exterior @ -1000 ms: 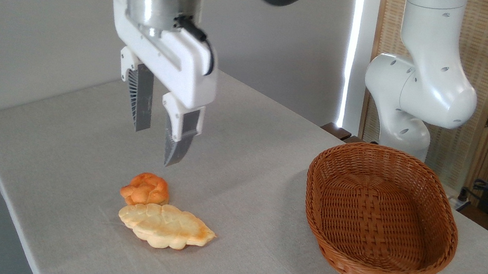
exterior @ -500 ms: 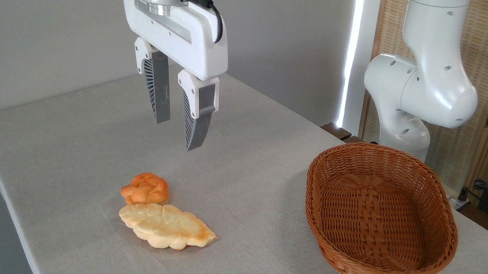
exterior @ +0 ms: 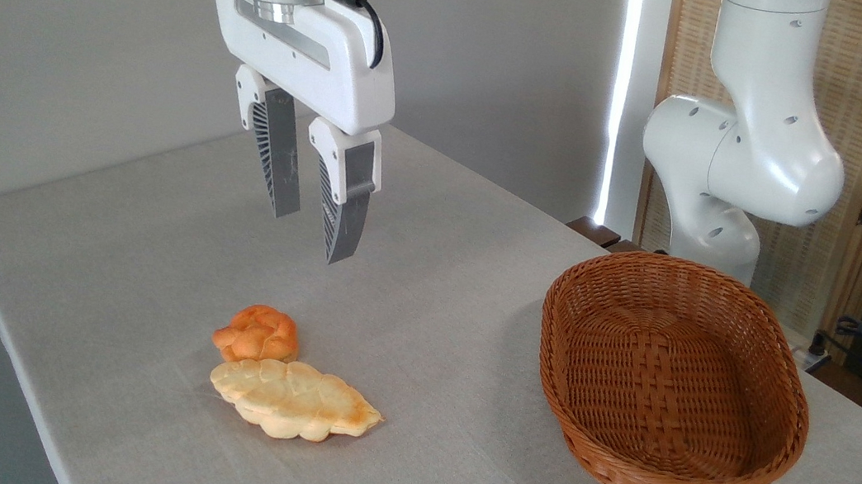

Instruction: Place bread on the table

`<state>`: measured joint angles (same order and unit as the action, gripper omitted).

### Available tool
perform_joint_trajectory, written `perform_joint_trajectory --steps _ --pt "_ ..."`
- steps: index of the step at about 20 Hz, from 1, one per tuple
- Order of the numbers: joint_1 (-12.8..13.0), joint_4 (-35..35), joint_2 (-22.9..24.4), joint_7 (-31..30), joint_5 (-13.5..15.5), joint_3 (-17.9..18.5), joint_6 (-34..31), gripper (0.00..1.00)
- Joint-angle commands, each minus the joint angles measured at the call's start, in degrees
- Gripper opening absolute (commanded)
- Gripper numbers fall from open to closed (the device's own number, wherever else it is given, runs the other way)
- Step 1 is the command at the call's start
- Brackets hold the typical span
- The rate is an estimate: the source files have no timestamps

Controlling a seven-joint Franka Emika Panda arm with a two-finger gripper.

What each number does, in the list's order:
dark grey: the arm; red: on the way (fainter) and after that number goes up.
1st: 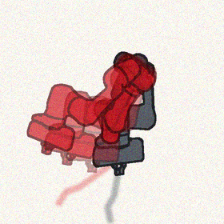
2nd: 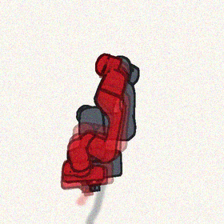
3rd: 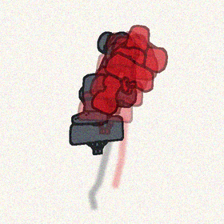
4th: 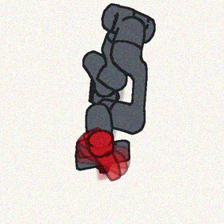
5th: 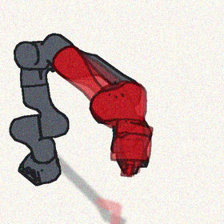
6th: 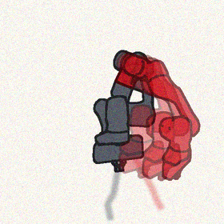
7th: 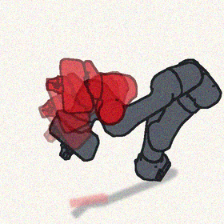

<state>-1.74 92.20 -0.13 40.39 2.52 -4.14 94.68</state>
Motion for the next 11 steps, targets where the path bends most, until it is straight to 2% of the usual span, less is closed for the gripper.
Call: perform_joint_trajectory --steps 1,11 --pt "-0.2 -0.9 0.0 -0.9 -1.8 -0.3 -1.3 1.00" --pt "-0.2 -0.9 0.0 -0.5 -1.1 0.1 -1.4 1.00"
